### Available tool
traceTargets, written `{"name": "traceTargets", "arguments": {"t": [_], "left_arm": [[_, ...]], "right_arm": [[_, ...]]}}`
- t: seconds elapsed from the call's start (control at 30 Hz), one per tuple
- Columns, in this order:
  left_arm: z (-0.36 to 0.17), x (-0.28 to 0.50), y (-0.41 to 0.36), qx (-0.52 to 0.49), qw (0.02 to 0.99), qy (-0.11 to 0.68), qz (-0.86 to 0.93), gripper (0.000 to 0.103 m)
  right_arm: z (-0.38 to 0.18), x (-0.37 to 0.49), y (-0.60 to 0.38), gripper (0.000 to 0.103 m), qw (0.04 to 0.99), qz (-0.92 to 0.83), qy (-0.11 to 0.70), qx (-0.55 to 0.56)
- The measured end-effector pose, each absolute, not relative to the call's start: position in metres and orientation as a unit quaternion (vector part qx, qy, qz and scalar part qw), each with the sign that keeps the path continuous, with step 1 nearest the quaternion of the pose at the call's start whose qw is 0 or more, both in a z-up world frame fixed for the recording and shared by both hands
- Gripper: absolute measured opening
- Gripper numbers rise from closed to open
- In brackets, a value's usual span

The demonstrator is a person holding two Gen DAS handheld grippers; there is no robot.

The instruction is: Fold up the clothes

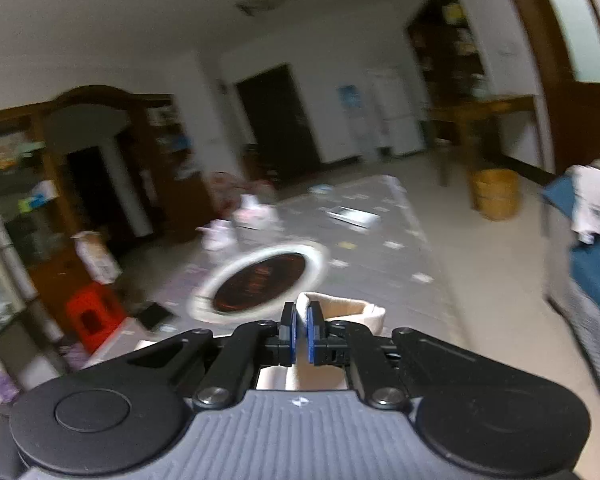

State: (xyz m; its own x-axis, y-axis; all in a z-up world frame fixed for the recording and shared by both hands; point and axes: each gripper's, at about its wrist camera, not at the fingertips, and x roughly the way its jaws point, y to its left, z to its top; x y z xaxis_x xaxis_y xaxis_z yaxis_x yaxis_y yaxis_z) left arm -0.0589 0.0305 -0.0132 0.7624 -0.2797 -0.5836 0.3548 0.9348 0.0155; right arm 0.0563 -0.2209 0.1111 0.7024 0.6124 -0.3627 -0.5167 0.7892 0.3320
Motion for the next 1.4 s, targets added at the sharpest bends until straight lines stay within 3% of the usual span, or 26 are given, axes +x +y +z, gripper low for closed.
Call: {"name": "traceTargets", "arguments": {"t": [0.13,0.23,0.57,0.67,0.77,0.87,1.4], "left_arm": [[-0.003,-0.076,0.05,0.042,0.947,0.281,-0.148,0.038],[0.005,-0.091,0.066,0.029,0.955,0.268,-0.127,0.038],[0.008,-0.133,0.125,-0.018,0.965,0.262,-0.016,0.04],[0.005,-0.135,0.136,-0.028,0.963,0.268,0.006,0.04],[0.004,-0.137,0.144,-0.034,0.962,0.271,0.016,0.04],[0.004,-0.139,0.149,-0.037,0.961,0.273,0.021,0.042],[-0.007,-0.108,0.155,-0.046,0.951,0.305,0.041,0.042]], "right_arm": [[0.135,0.051,-0.168,0.004,0.897,0.373,0.222,0.085],[0.137,0.047,-0.127,0.005,0.88,0.412,0.225,0.068],[0.081,0.023,0.0,0.005,0.809,0.511,0.29,0.011],[0.063,0.018,0.018,0.009,0.788,0.528,0.316,0.007],[0.058,0.017,0.015,0.011,0.784,0.529,0.324,0.004],[0.058,0.018,0.002,0.023,0.787,0.523,0.326,-0.002],[0.007,0.034,-0.111,0.025,0.851,0.375,0.361,-0.07]]}}
